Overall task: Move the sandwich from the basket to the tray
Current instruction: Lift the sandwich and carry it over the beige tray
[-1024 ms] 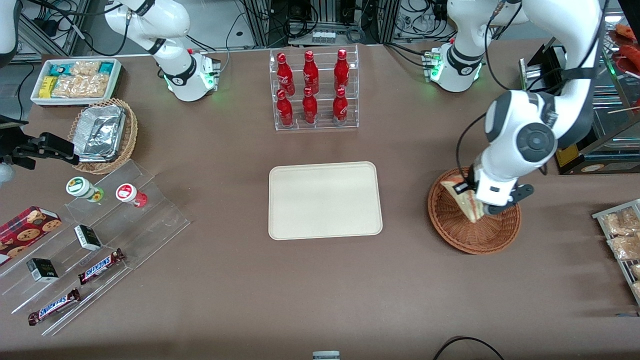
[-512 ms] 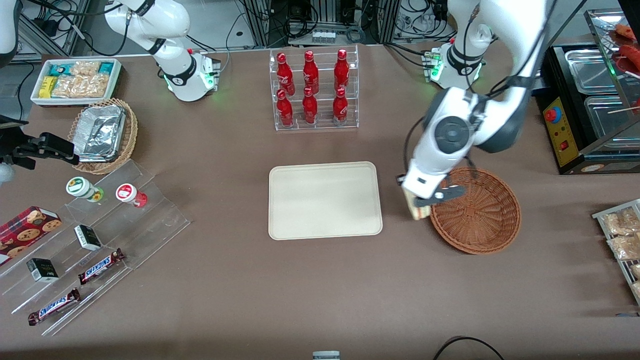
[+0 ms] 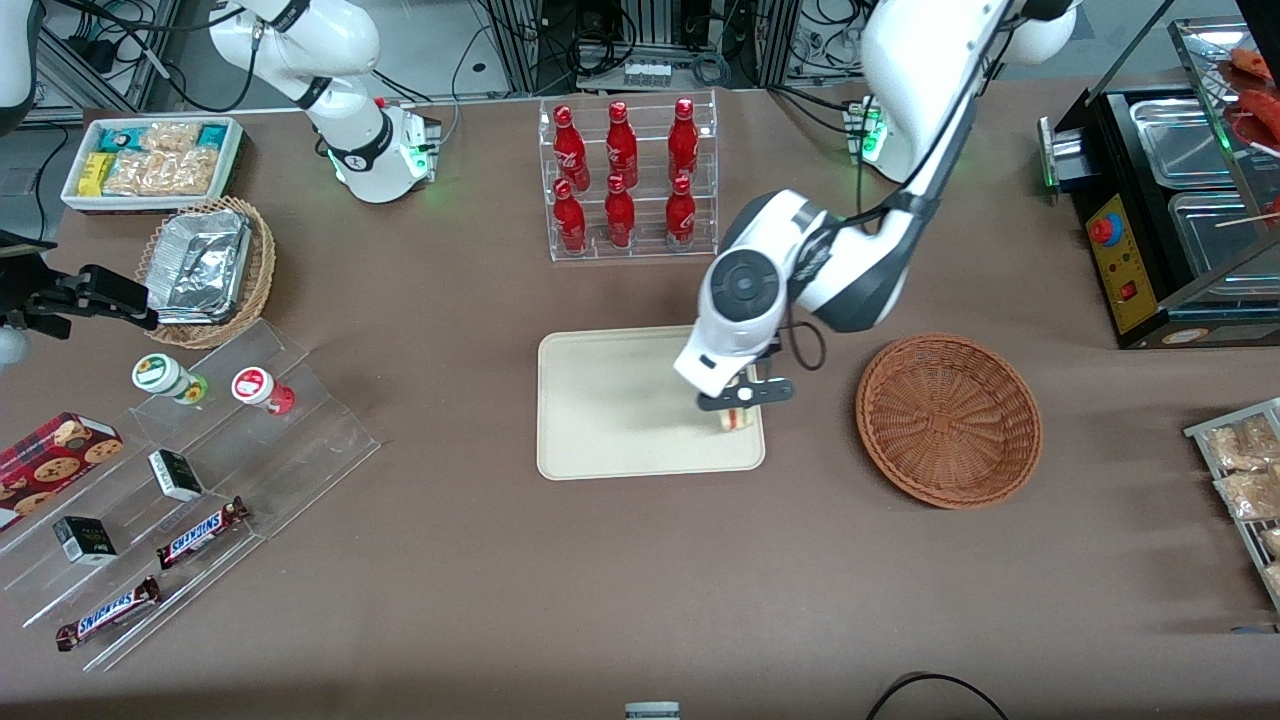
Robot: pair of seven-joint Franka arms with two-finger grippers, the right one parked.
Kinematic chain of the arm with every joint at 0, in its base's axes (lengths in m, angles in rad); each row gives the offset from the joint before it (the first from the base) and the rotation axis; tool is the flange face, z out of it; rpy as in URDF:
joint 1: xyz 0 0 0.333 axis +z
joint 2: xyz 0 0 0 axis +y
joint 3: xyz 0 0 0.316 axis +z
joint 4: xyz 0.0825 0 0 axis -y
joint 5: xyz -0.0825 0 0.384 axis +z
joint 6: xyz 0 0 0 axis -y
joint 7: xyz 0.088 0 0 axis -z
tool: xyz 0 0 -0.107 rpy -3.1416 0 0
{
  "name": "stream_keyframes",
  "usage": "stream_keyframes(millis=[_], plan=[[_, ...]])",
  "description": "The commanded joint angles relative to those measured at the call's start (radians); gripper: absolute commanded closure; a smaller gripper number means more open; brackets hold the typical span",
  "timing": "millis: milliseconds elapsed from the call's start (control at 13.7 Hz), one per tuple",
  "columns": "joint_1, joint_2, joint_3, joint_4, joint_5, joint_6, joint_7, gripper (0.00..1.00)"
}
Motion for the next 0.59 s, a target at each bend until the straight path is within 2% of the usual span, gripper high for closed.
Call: stream_keyframes(millis=[0,220,512], plan=[[-0.047,0.062,0.013,0.073,-0.013,-0.006,-0.011,1.00],[-0.078,0.137,0.011,0.143,-0.013,0.010,0.003,1.00],[-0.078,0.157,-0.017,0.150,-0.042,0.106,-0.007,1.00]])
